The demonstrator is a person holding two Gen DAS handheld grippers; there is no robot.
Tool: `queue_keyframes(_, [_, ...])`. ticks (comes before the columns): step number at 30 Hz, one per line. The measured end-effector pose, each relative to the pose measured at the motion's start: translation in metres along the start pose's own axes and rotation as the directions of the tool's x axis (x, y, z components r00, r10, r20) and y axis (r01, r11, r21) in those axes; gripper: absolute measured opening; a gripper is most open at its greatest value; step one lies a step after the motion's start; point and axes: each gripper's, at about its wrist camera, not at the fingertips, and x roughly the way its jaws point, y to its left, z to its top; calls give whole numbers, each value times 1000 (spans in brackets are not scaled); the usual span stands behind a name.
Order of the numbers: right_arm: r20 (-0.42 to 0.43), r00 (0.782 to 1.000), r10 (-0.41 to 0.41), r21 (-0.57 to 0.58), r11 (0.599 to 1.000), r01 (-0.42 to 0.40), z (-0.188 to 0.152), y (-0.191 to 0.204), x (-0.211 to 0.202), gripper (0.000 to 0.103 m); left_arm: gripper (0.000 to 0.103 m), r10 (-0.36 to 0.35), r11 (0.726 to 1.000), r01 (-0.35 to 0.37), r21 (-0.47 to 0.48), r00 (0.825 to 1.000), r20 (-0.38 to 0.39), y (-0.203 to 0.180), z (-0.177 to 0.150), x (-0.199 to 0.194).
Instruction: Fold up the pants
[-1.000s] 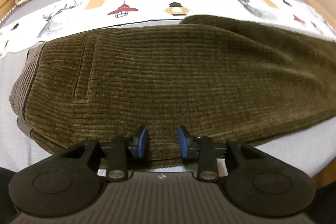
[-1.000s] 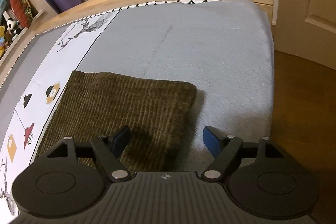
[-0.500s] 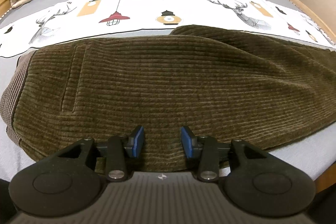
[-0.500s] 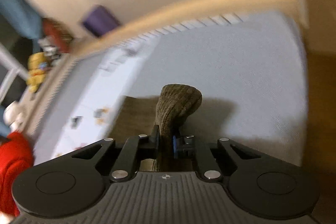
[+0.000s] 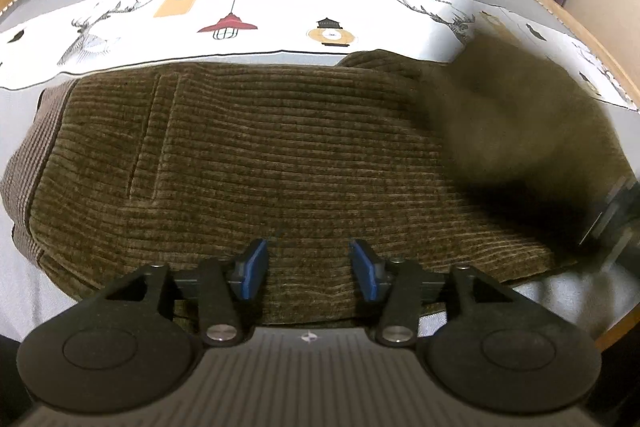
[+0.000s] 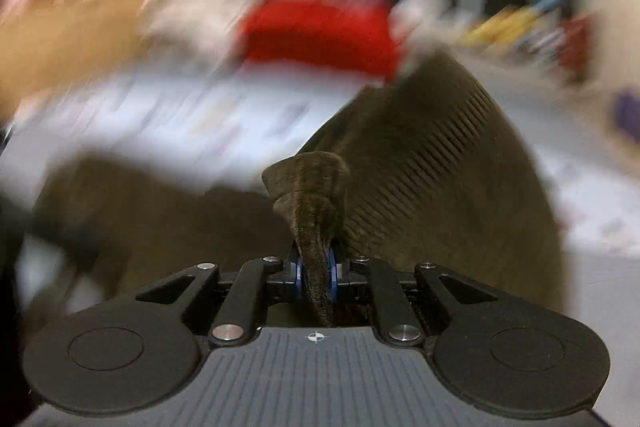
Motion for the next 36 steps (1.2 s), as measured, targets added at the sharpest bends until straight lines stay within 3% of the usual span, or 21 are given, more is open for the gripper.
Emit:
queue_keyframes(2, [-154,988,31,-133,990,-52,-9,32,23,24,62,-16,1000,16,-10,1000,-3,3,0,-1])
queue_keyframes(4, [-138,990,28,-219,974,-58,-6,51,18,28,63,-30,999,30,-21,1000,-1,5,1,-3])
queue_keyframes(6, [-78,994,76,-141,986,-86,5,45,2,35,65,-44,998,44,-39,999,3,7,3,-4])
queue_keyframes(8, [-23,994,108,-19,994,-108,11,35,-11,53,67,-55,997,55,-60,998,1,10,4,-3])
queue_keyframes(11, [33,998,56,38,998,-58,15,28,-18,67,68,-65,995,64,-77,998,-12,11,6,2])
queue_keyframes(15, [-34,998,48,52,998,-46,-1,25,2,66,68,-56,997,55,-54,998,-15,7,4,3])
queue_keyframes(19, [-137,990,27,-85,996,-39,-13,44,35,60,68,-47,998,46,-49,999,-16,6,3,4])
queue_keyframes(21, [-140,990,21,-102,994,-35,-11,46,40,32,68,-44,998,43,-48,999,-17,8,3,4])
queue_keyframes(22, [-143,989,29,-91,995,-42,-8,45,40,22,68,-43,998,42,-48,999,-16,8,3,4])
queue_keyframes(23, [-131,991,30,-76,996,-40,-4,44,36,19,68,-42,998,41,-47,999,-16,8,3,4])
queue_keyframes(28, [66,997,27,-104,994,-20,17,46,-12,16,68,-42,998,41,-56,999,-14,8,3,3])
queue_keyframes(30, [87,994,61,-110,993,-51,17,51,-25,15,68,-41,998,40,-56,999,-13,7,3,4])
queue_keyframes(32, [20,996,88,-140,986,-85,5,57,-20,17,68,-38,998,37,-53,999,-16,6,3,6])
queue_keyframes(34, [-138,985,104,-189,973,-130,-13,64,0,22,68,-37,998,37,-47,999,-17,5,3,7])
queue_keyframes(36, [-163,983,89,-234,964,-126,-25,68,4,23,68,-45,998,44,-49,999,-10,6,2,6])
